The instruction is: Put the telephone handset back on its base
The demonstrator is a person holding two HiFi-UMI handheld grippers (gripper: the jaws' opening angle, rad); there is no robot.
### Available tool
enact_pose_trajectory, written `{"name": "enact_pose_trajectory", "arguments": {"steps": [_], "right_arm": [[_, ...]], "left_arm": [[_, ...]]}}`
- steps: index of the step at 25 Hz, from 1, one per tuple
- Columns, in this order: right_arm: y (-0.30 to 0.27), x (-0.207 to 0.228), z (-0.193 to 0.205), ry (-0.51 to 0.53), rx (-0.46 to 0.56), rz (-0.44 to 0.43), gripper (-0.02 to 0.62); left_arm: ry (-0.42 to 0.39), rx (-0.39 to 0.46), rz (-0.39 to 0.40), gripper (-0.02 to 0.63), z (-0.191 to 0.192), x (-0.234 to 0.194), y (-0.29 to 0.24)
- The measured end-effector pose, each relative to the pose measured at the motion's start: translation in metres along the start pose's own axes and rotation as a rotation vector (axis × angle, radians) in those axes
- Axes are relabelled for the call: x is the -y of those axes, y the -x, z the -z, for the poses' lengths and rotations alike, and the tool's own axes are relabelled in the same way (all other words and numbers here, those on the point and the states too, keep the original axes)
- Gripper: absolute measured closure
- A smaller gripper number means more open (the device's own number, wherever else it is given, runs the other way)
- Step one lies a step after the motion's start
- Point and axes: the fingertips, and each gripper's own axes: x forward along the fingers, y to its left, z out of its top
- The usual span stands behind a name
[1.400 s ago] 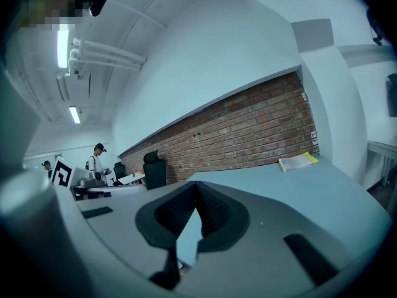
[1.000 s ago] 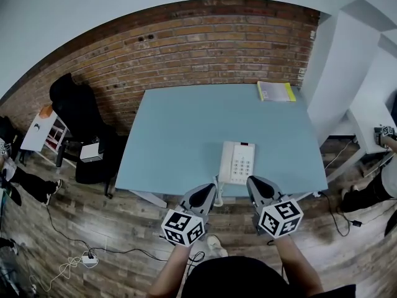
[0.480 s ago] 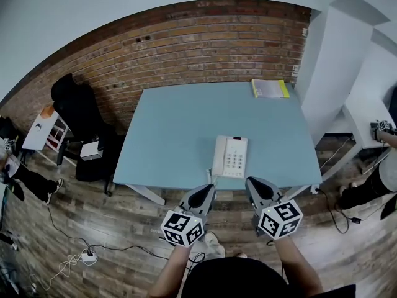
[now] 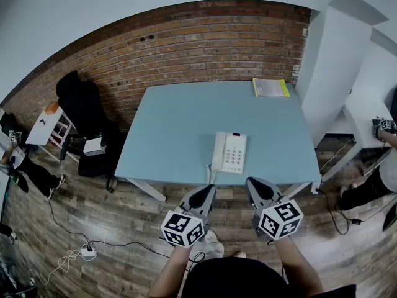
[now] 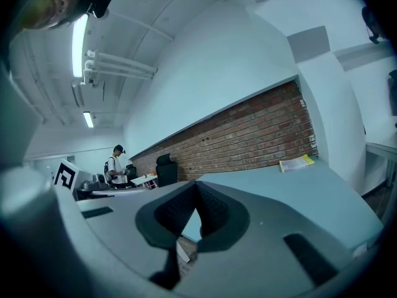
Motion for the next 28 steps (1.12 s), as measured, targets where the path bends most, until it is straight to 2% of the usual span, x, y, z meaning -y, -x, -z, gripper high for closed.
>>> {"name": "enact_pose_trajectory", "arguments": {"steps": [15,28], "right_arm": [[0.039,-0.011,0.004,0.003,0.014,-0.027,0.583],[0.075,0.0,0.001,-0.001,0.051,-0.027,0.583]], "left_arm": [[-0.022,0.015,-0.012,0.597,0.002,0.036,0.018],[-0.066,0.012,0.002,0.597,0.004,0.075,0.013]]}}
